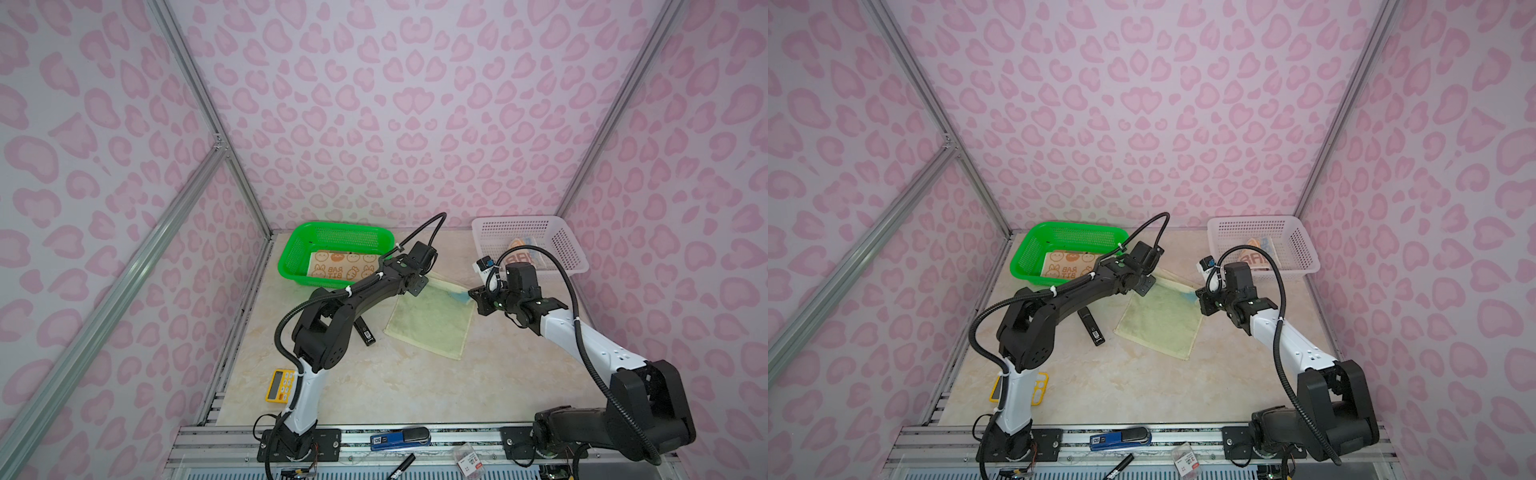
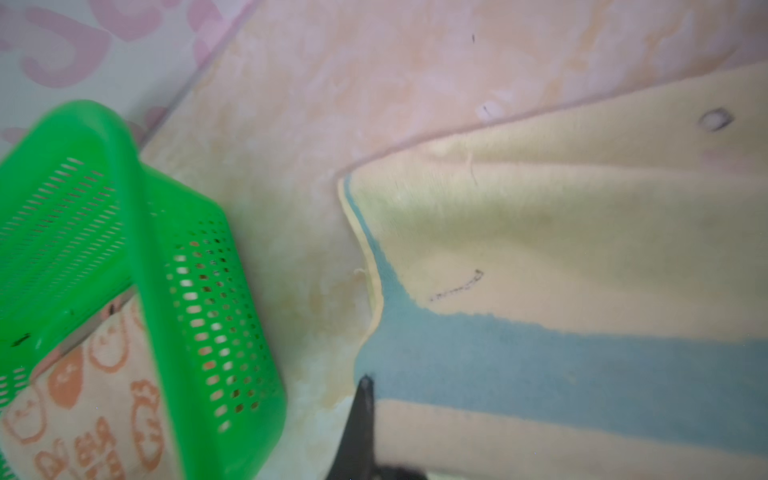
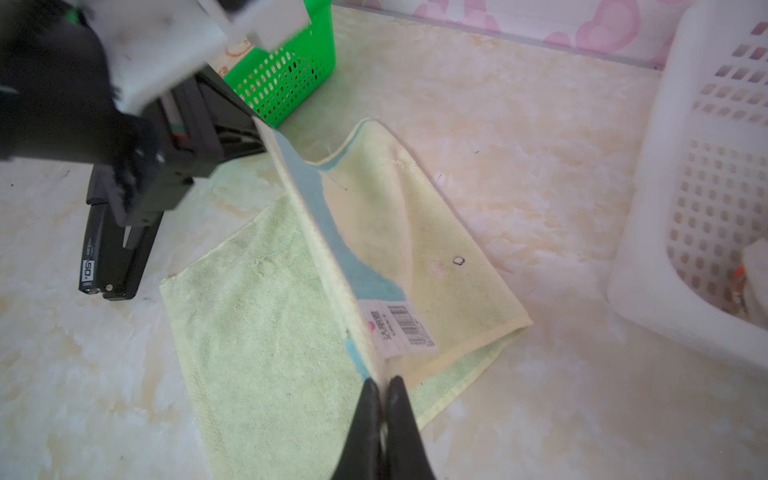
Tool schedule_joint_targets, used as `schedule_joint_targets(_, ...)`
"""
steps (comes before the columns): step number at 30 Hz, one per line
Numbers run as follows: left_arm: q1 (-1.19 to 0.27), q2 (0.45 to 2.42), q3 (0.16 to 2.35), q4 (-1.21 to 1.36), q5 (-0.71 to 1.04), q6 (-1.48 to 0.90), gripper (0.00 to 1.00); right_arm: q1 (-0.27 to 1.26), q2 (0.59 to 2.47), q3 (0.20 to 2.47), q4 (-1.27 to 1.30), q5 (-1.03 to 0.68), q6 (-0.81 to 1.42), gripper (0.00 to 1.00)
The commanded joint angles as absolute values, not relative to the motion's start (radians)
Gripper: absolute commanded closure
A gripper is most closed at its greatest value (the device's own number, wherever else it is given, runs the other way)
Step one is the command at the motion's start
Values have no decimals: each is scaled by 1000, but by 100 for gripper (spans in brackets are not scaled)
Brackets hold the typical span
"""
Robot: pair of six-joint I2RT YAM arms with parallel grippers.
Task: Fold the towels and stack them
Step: 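Lower the held edge with both grippers, laying the towel's lower half flat, then fold the held edge toward the robot over the lower half with both grippers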
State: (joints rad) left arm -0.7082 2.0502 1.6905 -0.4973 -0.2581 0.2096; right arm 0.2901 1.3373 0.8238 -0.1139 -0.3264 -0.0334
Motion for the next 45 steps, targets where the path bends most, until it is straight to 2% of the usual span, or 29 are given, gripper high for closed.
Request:
schedule_joint_targets(1,-696,1923,1668,-501,-337,177,98,294,1333,807,-169,-287,-10,100)
schedule_joint_targets(13,-702,1897,1552,-496,-328,128,98,346,1357,774,-175,-282,32,100)
schedule_joint_targets(20,-707,1857,1491,-483,-310,100,98,358,1329,798,-266,-230,3,100)
schedule_joint_targets(27,-703,1891,1598,-490,-318,120,98,320,1310,964,-339,-75,-93,100)
schedule_joint_targets(35,-688,1996,1763,-531,-320,164,98,277,1414,1130,-397,-81,-187,100)
schedule_joint_targets(45,-693,1906,1550,-536,-300,137,98,340,1324,881,-383,-151,-92,100)
